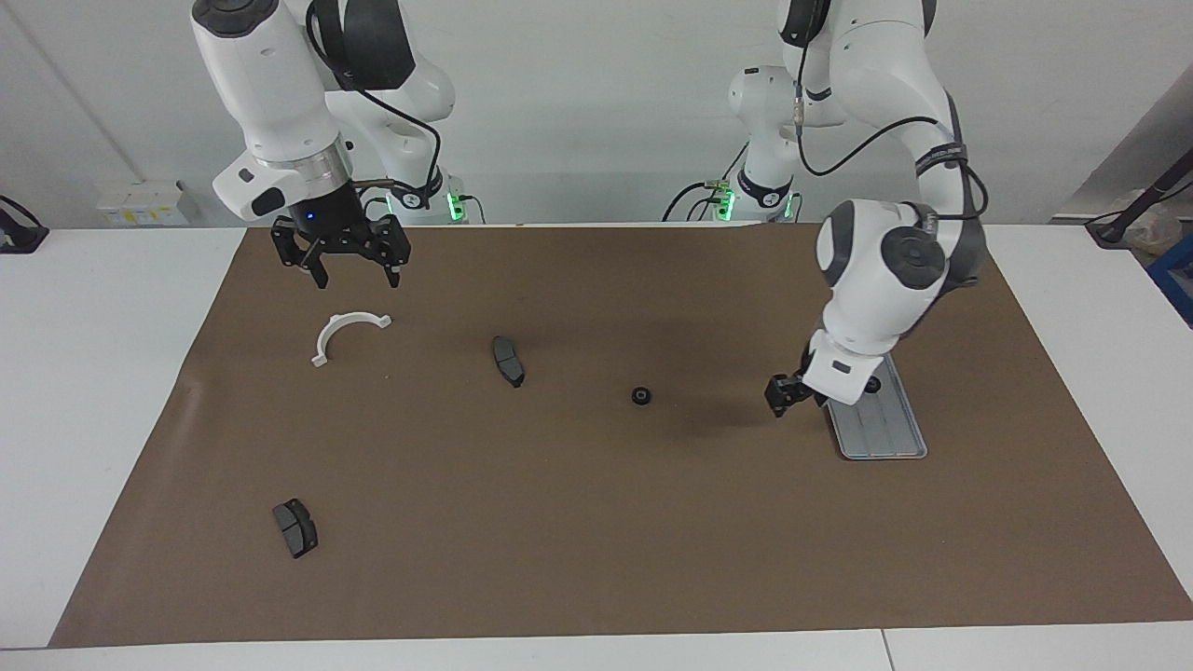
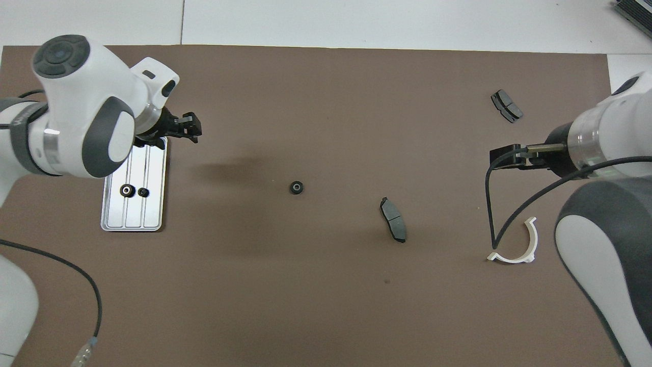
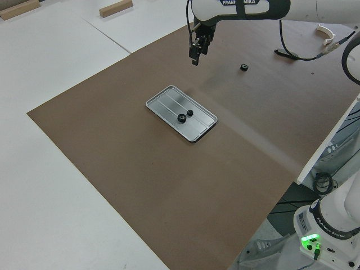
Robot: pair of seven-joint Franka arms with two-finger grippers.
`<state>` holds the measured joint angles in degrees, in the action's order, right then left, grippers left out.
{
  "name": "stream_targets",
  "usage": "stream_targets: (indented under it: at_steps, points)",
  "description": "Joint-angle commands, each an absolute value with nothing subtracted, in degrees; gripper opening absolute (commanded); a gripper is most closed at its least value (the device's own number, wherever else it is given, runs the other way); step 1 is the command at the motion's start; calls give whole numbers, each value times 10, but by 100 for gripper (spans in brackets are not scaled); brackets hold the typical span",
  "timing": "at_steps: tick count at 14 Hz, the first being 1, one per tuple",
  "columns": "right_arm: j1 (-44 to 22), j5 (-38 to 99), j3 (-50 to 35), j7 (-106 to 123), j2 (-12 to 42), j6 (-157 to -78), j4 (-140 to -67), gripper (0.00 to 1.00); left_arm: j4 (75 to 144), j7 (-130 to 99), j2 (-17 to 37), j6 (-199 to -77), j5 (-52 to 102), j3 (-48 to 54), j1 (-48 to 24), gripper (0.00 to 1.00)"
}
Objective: Place bearing gear from tray to pile
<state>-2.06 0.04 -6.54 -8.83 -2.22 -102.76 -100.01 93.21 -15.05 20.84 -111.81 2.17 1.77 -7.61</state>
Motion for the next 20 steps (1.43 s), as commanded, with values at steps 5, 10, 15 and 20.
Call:
stream_targets:
  at_steps: [5,10,15,20]
  points:
    - [-143,9,-69,-171,42,-1109,-1015,100,1125,39,121,-1195,19,25,36,69]
    - [-235,0,-69,-275,122,-1180,-984,100,1164,40,123,-1235,19,23,43,65]
    - [-327,-65,-69,-439,241,-1251,-933,100,1173,40,134,-1268,19,24,69,55]
    - [-359,-120,-69,-475,372,-1270,-825,98,1184,29,143,-1293,19,24,63,55]
